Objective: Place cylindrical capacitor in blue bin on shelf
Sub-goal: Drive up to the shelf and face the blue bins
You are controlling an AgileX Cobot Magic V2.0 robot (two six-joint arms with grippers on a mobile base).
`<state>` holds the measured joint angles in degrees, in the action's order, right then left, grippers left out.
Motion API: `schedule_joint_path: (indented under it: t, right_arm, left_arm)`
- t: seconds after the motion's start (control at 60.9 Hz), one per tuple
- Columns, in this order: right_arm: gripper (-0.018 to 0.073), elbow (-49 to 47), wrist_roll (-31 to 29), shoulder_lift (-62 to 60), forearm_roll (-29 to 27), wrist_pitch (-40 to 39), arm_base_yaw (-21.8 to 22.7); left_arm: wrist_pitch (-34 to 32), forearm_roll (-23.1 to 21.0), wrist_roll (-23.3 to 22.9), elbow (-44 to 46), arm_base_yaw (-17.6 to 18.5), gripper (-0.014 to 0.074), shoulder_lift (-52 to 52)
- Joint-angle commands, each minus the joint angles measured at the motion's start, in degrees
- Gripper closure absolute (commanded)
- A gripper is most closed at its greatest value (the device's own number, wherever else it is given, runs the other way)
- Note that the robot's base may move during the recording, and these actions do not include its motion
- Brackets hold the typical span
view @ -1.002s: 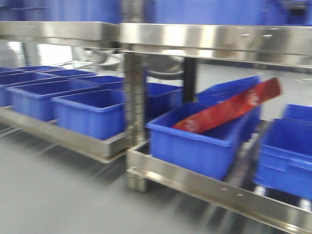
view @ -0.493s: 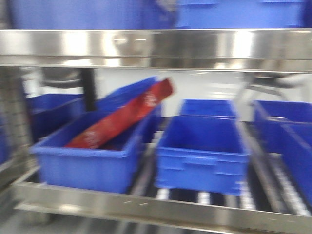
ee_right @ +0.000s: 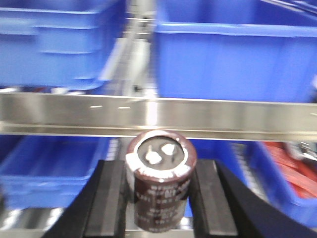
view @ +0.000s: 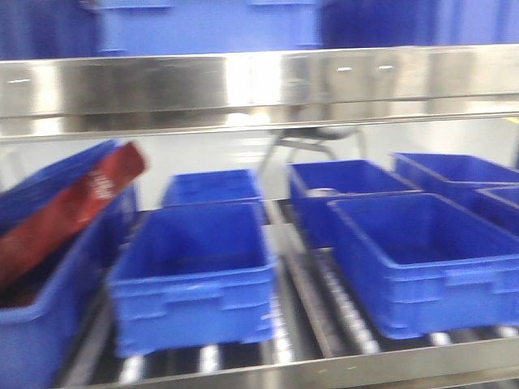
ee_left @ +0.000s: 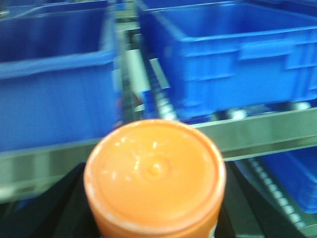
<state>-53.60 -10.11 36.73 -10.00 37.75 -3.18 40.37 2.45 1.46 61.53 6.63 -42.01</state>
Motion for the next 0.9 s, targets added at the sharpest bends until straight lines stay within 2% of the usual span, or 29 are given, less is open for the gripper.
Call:
schedule_joint_path:
  t: [0.0, 0.887]
  right_arm:
    - [0.0721, 0.0, -0.5, -0.3, -0.1, -2.2, -0.2]
    - [0.0721, 0.0, -0.5, -0.3, -0.1, -2.2, -0.2]
  left_arm:
    - [-1.0, -0.1, 0.0, 0.2, 0.4, 0.0708, 0.2]
    - [-1.0, -0.1, 0.0, 0.2, 0.4, 0.0708, 0.0]
